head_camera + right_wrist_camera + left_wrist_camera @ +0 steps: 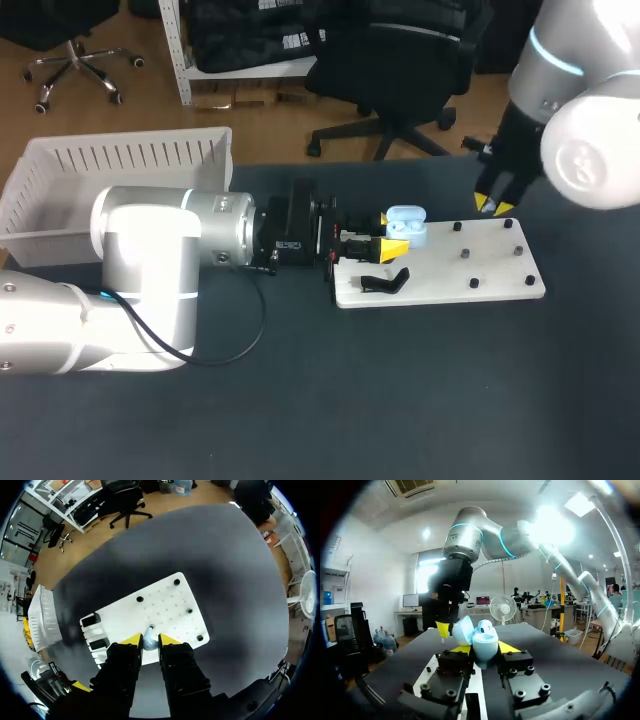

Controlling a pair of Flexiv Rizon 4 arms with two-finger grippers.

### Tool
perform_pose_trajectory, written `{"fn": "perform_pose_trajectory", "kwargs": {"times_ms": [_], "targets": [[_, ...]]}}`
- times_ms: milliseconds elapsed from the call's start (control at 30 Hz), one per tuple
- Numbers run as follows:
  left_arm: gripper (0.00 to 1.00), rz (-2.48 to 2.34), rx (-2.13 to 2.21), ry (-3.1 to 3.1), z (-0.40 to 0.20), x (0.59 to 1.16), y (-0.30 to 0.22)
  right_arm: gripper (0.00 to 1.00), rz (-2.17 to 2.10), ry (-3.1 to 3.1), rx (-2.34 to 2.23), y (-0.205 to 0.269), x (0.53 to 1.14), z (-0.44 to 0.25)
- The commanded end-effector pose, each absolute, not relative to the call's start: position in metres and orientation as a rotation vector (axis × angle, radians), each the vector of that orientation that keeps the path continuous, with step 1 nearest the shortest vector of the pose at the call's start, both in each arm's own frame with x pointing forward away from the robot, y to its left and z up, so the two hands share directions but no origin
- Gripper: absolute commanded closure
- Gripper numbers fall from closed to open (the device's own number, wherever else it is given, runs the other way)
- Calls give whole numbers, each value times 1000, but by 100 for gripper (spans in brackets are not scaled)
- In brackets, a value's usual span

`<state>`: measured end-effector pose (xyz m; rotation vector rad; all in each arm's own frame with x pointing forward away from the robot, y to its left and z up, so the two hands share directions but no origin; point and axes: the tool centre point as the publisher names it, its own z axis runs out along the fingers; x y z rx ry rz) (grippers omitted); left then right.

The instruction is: Pick up each earbud case from the left stands, insert the matching earbuds, close the lid, and place the case in the box.

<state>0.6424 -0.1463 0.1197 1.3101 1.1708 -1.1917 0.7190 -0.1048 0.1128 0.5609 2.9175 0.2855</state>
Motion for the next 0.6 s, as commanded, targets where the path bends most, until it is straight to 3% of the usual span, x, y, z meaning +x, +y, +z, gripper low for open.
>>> {"fn": "perform_pose_trajectory", "kwargs": {"times_ms": [33, 267, 600], "targets": [[100, -1188, 1306, 1168, 119, 642, -147, 100, 323, 2890, 541, -115, 692, 163], [100, -1188, 1306, 1168, 119, 642, -147, 100, 326, 2815, 493, -97, 670, 231], [100, -1188, 1306, 1168, 119, 642, -147, 100, 182, 2948, 386, -53, 638, 269]]}}
